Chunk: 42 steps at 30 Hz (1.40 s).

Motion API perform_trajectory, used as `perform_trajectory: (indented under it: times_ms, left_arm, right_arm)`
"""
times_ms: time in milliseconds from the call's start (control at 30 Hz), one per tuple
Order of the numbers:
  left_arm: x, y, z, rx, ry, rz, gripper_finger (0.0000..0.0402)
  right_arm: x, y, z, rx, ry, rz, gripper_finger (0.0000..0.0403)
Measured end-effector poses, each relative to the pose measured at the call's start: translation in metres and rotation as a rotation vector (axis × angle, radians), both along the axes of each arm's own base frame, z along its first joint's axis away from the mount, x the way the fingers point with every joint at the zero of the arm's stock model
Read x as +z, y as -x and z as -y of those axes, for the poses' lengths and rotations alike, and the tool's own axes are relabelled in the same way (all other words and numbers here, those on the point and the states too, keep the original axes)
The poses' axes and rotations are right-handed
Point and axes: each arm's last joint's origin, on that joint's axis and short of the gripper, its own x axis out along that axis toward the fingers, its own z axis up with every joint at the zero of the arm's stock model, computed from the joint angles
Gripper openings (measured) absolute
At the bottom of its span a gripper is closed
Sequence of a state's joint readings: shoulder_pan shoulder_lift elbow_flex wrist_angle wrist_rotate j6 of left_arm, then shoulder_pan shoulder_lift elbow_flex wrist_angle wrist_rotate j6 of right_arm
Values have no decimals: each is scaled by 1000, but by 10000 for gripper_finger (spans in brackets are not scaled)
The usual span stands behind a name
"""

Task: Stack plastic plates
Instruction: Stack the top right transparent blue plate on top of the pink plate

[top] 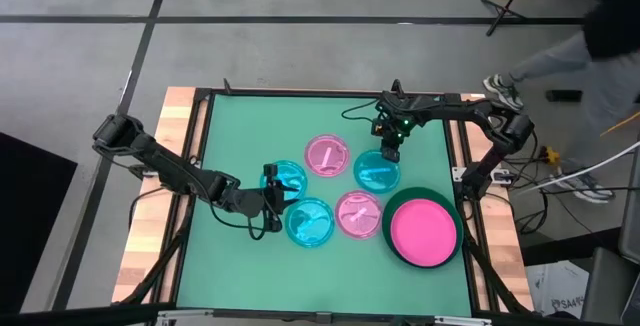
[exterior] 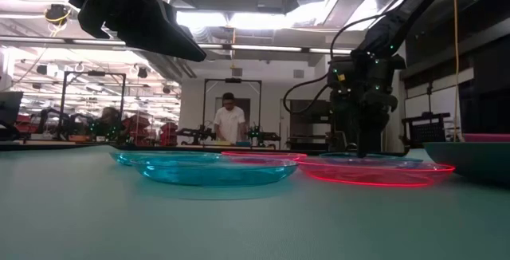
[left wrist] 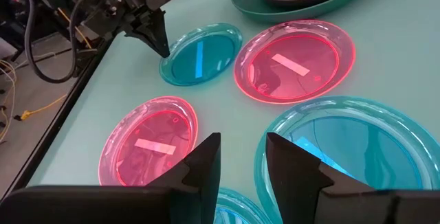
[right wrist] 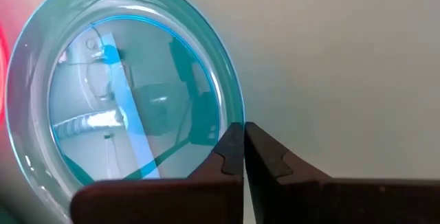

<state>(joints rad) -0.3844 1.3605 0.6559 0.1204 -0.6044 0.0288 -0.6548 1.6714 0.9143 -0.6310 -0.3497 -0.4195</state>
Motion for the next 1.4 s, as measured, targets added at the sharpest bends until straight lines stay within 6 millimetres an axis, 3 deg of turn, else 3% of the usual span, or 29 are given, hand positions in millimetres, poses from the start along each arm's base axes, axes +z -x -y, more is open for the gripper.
perform_trajectory:
  times_ms: [267, 867, 1100, 1400]
  left_arm:
    - [0, 0, 0, 0, 0, 0, 110]
    - [0, 0, 0, 0, 0, 0, 110]
    - [0, 0, 0, 0, 0, 0, 110]
    - [0, 0, 0, 0, 0, 0, 110]
  right_arm:
    - [22, -10, 9, 20, 57, -5, 0]
    - [125, -31, 18, 68, 72, 7, 0]
    - [151, -44, -9, 161, 46, 7, 0]
    - [162, -62, -69, 343, -62, -21, 0]
